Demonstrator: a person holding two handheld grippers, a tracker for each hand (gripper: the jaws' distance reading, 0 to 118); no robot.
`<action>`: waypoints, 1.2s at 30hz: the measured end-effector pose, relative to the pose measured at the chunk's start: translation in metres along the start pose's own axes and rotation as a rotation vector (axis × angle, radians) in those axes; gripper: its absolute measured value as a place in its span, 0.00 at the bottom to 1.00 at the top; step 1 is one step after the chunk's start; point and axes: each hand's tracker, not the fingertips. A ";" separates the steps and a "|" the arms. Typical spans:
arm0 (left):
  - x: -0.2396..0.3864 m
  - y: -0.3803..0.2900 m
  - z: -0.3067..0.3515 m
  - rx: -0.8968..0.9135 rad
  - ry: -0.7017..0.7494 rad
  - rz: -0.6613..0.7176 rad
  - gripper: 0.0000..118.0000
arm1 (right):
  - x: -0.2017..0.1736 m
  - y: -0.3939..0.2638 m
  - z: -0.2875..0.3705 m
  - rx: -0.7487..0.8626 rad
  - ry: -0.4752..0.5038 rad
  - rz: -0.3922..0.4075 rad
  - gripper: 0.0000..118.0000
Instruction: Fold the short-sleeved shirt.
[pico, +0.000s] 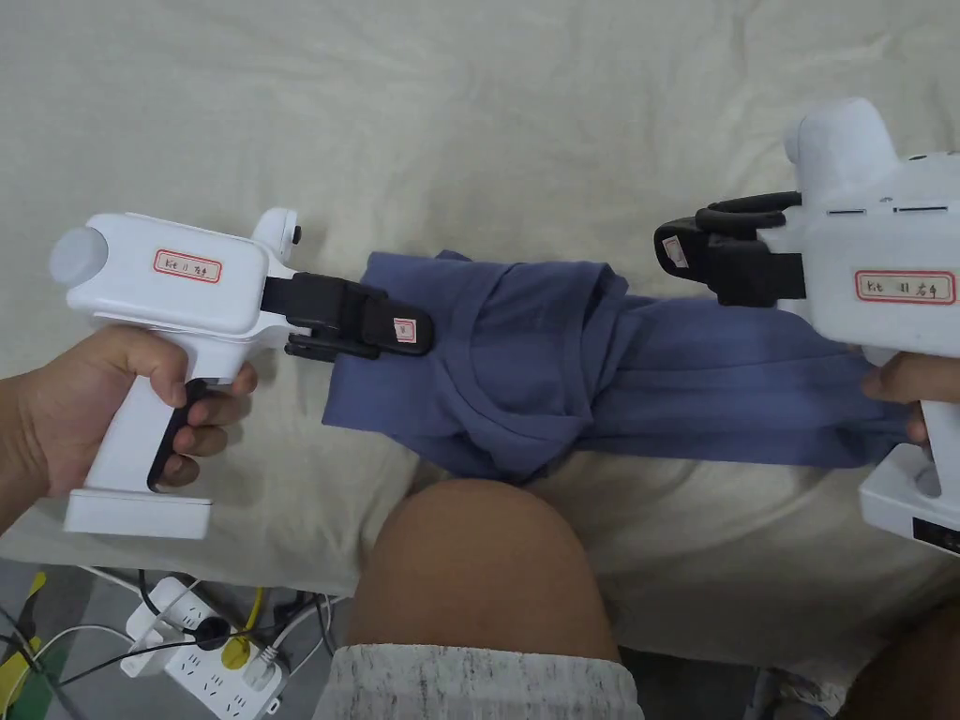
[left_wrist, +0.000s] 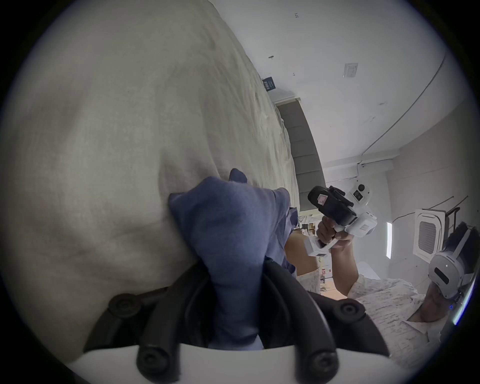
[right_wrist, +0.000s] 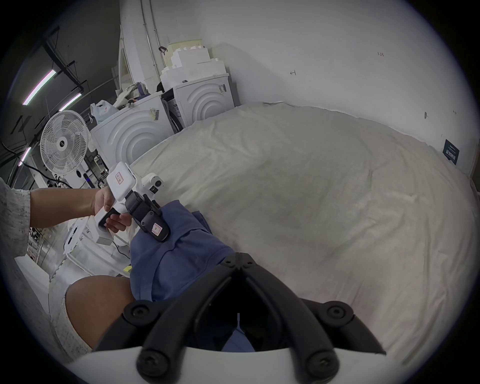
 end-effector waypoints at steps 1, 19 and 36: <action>0.001 -0.001 0.002 0.012 0.016 0.001 0.16 | 0.000 0.000 0.001 -0.001 -0.002 -0.003 0.00; -0.001 -0.005 0.144 0.070 0.302 0.047 0.13 | -0.009 0.010 0.008 0.039 0.012 0.013 0.00; 0.175 0.007 0.034 0.085 0.633 0.001 0.13 | 0.009 -0.010 0.054 0.181 0.075 -0.022 0.00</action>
